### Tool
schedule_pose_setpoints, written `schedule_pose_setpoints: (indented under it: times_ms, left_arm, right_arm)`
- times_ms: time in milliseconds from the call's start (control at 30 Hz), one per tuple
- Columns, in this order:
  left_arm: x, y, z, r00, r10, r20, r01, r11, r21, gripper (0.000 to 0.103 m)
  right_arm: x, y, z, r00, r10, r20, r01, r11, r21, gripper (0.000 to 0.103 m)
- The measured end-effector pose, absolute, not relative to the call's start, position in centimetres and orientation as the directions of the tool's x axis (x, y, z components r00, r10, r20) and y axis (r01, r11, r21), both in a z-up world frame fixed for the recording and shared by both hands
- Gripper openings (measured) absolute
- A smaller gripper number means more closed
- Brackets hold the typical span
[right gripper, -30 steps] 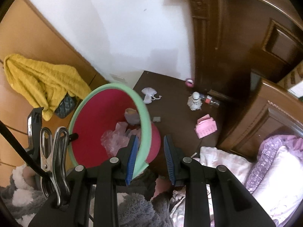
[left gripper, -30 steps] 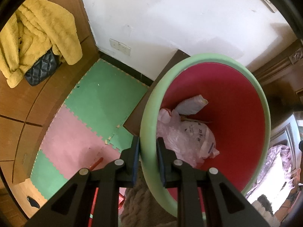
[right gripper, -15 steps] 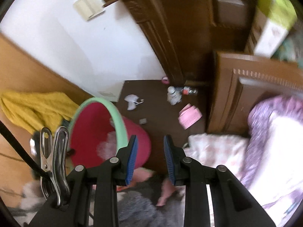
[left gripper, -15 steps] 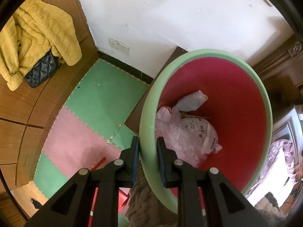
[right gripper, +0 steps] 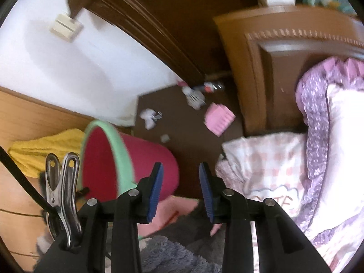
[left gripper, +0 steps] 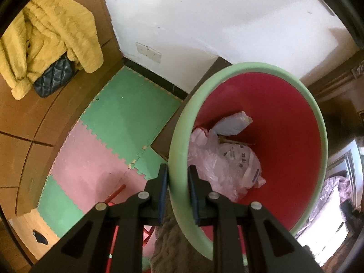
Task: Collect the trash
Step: 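Lower the right tool to the nightstand and grasp the small white scrap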
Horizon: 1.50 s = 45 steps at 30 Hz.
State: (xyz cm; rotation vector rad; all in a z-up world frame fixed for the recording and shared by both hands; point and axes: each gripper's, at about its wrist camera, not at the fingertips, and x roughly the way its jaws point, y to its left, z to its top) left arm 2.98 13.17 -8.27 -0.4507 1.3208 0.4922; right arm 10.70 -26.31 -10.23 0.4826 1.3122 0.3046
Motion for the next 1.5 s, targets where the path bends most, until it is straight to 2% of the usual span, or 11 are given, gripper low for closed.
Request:
schedule_pose_setpoints:
  times_ms: [267, 533, 767, 900, 1000, 1133, 1267, 1300, 1400, 1500]
  left_arm:
    - [3.2, 13.2, -8.3, 0.155, 0.099, -0.983, -0.6, 0.8, -0.014, 0.016]
    - [3.8, 12.7, -8.3, 0.096, 0.137, -0.986, -0.633, 0.773, 0.046, 0.016]
    - [3.5, 12.9, -8.2, 0.09, 0.135, -0.987, -0.646, 0.762, 0.045, 0.015]
    - [3.9, 11.9, -8.3, 0.067, 0.184, -0.981, -0.629, 0.771, 0.102, 0.016]
    - [4.2, 11.3, -8.4, 0.052, 0.221, -0.974, -0.612, 0.778, 0.144, 0.017]
    - [4.4, 11.5, -8.6, 0.036, 0.208, -0.978, -0.621, 0.771, 0.141, 0.017]
    - [4.8, 11.9, -8.6, 0.037, 0.199, -0.979, -0.614, 0.778, 0.135, 0.017]
    - [4.9, 11.9, -8.6, 0.042, 0.201, -0.979, -0.611, 0.78, 0.134, 0.017]
    - [5.2, 11.9, -8.6, 0.043, 0.212, -0.976, -0.597, 0.789, 0.145, 0.017]
    - [5.0, 12.3, -8.7, 0.051, 0.2, -0.978, -0.604, 0.787, 0.129, 0.017]
  right_arm:
    - [9.5, -27.7, -18.2, 0.077, 0.402, -0.913, 0.053, 0.912, 0.406, 0.037]
    - [13.2, -26.8, -23.1, -0.004, 0.536, -0.844, 0.154, 0.834, 0.53, 0.038]
    - [20.2, -20.8, -26.9, -0.028, 0.491, -0.871, 0.072, 0.87, 0.488, 0.039]
    - [23.8, -15.7, -31.7, -0.194, 0.583, -0.789, 0.058, 0.81, 0.584, 0.04]
    - [25.6, -12.8, -35.3, -0.279, 0.626, -0.728, 0.138, 0.777, 0.615, 0.04]
    - [27.9, -9.1, -37.3, -0.316, 0.66, -0.681, 0.214, 0.749, 0.627, 0.04]
    - [29.9, -6.4, -38.1, -0.315, 0.655, -0.687, 0.283, 0.756, 0.59, 0.043]
    - [30.3, -5.8, -38.6, -0.341, 0.635, -0.694, 0.304, 0.772, 0.558, 0.047]
    - [30.9, -4.4, -40.1, -0.426, 0.542, -0.725, 0.321, 0.839, 0.439, 0.049]
    - [31.6, -3.2, -40.7, -0.458, 0.53, -0.714, 0.319, 0.847, 0.425, 0.049]
